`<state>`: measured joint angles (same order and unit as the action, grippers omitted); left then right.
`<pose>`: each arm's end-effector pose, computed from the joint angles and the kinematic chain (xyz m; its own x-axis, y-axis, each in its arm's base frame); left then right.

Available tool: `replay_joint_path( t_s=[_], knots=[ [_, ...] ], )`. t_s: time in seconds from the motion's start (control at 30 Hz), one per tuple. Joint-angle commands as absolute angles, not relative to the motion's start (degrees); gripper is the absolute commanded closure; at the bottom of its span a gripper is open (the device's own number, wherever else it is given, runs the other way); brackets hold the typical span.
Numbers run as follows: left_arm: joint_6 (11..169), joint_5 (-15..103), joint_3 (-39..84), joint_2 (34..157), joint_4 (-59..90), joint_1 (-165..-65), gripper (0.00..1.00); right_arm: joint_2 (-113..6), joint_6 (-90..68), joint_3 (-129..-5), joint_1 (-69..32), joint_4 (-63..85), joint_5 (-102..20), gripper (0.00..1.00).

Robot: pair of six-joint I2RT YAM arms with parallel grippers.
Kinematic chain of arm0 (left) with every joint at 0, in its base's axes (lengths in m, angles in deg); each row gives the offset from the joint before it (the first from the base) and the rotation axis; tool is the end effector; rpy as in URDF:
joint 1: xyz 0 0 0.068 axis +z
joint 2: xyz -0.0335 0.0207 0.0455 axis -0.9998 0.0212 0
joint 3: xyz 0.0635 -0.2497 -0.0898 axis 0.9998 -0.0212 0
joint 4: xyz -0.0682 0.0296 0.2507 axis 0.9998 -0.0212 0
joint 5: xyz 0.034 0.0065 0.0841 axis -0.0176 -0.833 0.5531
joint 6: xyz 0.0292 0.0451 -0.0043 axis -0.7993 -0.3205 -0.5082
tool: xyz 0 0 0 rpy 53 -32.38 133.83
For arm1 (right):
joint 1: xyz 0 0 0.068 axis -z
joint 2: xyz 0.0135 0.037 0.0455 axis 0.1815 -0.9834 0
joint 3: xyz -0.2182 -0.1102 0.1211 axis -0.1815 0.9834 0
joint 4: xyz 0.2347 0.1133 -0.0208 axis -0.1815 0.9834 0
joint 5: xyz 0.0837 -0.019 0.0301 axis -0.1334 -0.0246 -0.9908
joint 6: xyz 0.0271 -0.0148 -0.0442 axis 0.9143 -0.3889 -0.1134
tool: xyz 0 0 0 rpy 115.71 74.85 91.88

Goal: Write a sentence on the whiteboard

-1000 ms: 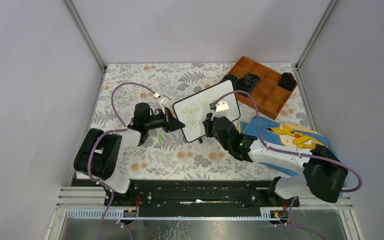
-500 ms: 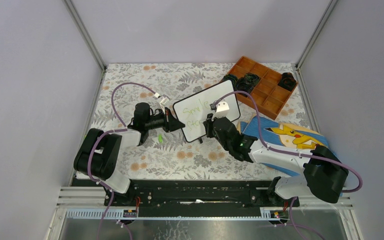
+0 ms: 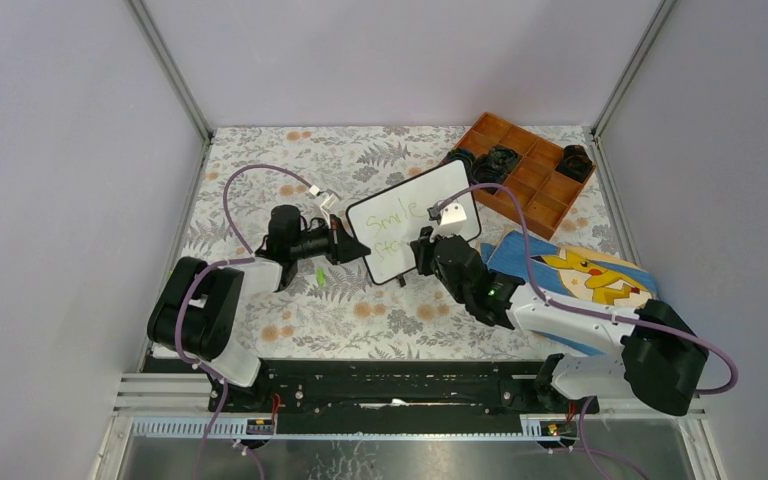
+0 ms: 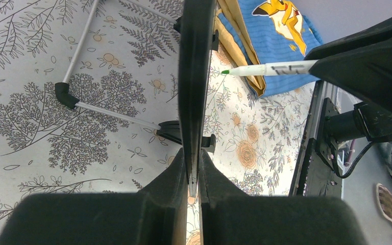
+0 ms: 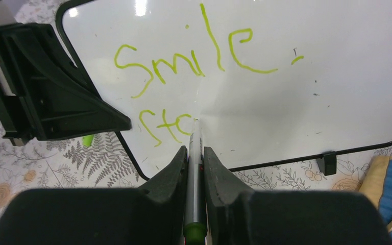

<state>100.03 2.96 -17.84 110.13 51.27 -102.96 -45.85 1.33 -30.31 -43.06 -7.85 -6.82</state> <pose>0.2771 -0.0978 0.1675 -0.6257 -0.0890 -0.7750 0.6666 0.4550 -0.5905 0.1804 0.2175 0.2505 -0.3036 0.0879 -0.9487 -0.3861 0.8990 0.2069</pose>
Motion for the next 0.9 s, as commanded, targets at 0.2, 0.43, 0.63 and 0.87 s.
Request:
replay_joint_path(
  t_s=[0.2, 0.43, 0.63, 0.87],
  knots=[
    [96.69, 7.06, -18.13, 111.03, 45.31, -104.16, 1.00, -45.23, 0.89, -33.62, -41.67, -10.97, -6.15, 1.00],
    [96.60, 7.15, -18.12, 111.13, 45.20, -104.16, 1.00, -47.02, 1.08, -34.34, -40.87, -11.53, -6.84, 1.00],
    [96.51, 7.15, -18.12, 111.02, 45.19, -104.17, 1.00, -48.15, 1.23, -34.61, -40.64, -11.48, -7.31, 1.00],
    [96.42, 7.24, -18.03, 111.03, 45.04, -104.17, 1.00, -48.20, 1.76, -33.51, -40.59, -10.75, -7.17, 1.00]
  ],
)
